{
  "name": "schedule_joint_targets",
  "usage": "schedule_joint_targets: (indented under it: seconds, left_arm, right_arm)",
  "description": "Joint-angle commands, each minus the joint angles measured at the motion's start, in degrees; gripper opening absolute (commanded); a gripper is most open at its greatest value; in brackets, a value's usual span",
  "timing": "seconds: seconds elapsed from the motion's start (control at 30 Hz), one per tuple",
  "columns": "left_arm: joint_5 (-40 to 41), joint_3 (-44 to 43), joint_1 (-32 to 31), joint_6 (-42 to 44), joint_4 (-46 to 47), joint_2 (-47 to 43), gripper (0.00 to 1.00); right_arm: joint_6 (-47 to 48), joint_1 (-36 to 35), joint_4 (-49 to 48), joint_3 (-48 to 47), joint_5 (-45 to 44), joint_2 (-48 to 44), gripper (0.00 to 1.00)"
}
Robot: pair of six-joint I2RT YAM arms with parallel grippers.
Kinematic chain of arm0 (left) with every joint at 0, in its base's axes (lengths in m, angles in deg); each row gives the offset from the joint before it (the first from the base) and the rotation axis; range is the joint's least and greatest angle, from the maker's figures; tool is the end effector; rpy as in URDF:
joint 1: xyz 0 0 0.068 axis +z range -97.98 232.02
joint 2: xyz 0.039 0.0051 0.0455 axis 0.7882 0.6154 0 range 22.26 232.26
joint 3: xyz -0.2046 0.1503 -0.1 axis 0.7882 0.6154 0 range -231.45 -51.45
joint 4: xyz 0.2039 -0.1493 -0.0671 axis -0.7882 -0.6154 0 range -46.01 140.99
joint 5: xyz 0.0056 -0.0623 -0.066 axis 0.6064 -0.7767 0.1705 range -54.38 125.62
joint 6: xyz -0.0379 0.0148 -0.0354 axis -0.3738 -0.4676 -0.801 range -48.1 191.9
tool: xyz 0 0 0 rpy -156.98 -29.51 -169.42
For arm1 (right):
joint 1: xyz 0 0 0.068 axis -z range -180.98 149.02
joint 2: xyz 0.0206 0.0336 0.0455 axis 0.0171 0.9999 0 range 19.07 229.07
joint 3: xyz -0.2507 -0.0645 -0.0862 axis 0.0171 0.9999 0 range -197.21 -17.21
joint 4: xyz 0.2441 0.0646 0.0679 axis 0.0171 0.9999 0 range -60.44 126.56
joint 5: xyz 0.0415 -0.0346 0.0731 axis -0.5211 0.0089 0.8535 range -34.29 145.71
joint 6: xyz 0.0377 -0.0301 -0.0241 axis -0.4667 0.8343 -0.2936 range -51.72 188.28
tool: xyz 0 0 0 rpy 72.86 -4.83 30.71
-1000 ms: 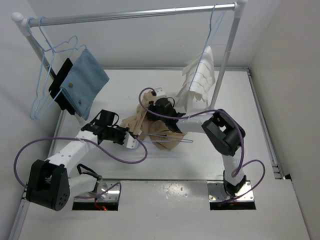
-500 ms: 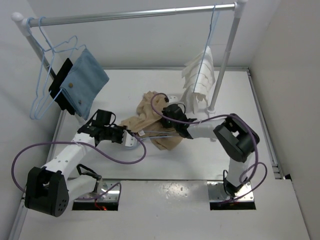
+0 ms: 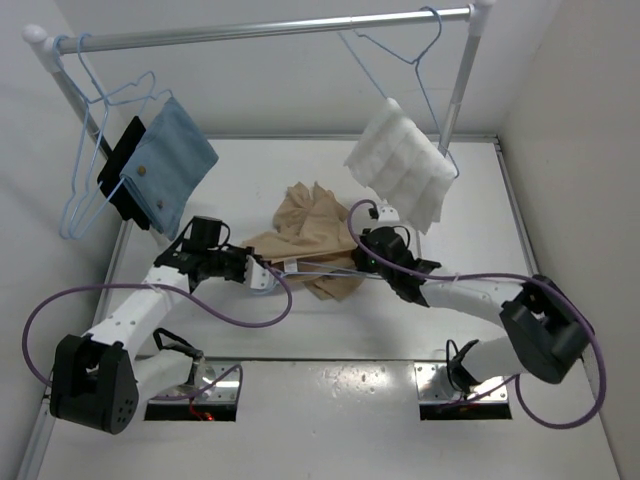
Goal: Place the t-shirt on the hanger
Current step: Place tshirt on hanger
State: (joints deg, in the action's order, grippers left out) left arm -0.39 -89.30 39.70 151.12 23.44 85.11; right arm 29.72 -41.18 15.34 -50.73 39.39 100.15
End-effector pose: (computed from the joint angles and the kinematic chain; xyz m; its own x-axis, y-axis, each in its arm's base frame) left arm 0.2001 -0.0651 0.2177 0.3675 0.7332 -0.5722 0.8596 -0.0329 0.5099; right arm 0.2196 0.1725 0.1745 -0.6028 0.2739 -0.7494 -0.0825 0.9128 0.4000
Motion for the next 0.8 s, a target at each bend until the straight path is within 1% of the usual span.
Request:
schedule_joint_targets:
  seconds: [0.0, 0.07, 0.1, 0.23, 0.4, 0.57, 0.7, 0.77]
  left_arm:
    - [11.5, 1.6, 1.4, -4.1, 6.1, -1.2, 0.0]
    - [14.2, 1.6, 1.4, -5.7, 7.9, 0.2, 0.0]
    - [16.6, 1.6, 1.4, -5.7, 8.4, 0.2, 0.0]
    - [21.9, 2.9, 1.4, -5.7, 11.4, 1.3, 0.0]
    - [28.9, 3.5, 1.4, -7.2, 14.5, 2.6, 0.0]
    - [31.4, 4.0, 1.4, -7.2, 15.9, 3.7, 0.0]
    - [32.1, 4.5, 1.4, -7.2, 15.9, 3.7, 0.0]
    - [32.1, 4.5, 1.4, -7.2, 15.1, 3.7, 0.0]
  right_arm:
    - [-1.4, 1.8, 6.4, 2.8, -9.6, -5.2, 0.0]
    - [-1.4, 1.8, 8.2, 3.7, -10.6, -8.2, 0.0]
    - [-1.4, 1.8, 8.9, 4.5, -11.4, -9.1, 0.0]
    - [-2.0, 1.8, 11.9, 6.7, -13.3, -13.1, 0.0]
    - [-1.2, 1.8, 16.4, 7.2, -15.4, -17.3, 0.0]
    - [1.7, 1.8, 21.4, 6.5, -15.9, -20.1, 0.0]
    - [4.5, 1.8, 22.8, 5.9, -15.4, -21.4, 0.0]
    - [5.5, 1.8, 22.8, 6.8, -13.1, -22.8, 0.0]
